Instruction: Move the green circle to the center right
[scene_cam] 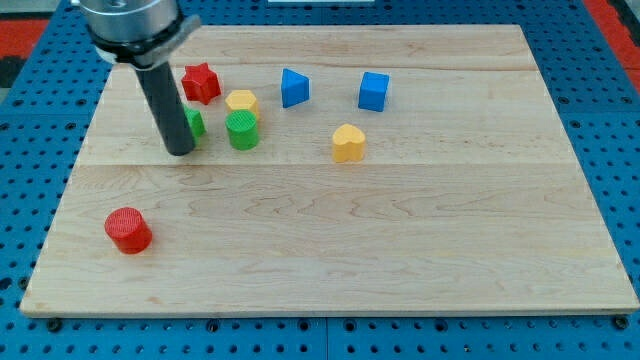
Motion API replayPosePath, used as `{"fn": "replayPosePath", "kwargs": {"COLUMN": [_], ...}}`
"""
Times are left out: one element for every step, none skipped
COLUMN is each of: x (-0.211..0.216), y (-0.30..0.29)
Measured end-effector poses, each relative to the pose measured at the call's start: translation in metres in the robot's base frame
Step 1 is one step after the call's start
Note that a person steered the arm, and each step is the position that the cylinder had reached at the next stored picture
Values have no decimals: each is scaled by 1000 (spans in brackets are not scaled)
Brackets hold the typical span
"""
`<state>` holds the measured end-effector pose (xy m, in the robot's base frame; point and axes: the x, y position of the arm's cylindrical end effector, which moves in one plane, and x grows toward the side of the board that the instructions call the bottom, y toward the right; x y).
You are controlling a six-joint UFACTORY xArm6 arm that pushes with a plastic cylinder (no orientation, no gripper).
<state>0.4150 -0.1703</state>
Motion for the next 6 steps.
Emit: {"fn": "replayPosePath", "kwargs": {"x": [-16,-18,-18,-18,-18,-18], "y": [45,110,165,218,222,175]}}
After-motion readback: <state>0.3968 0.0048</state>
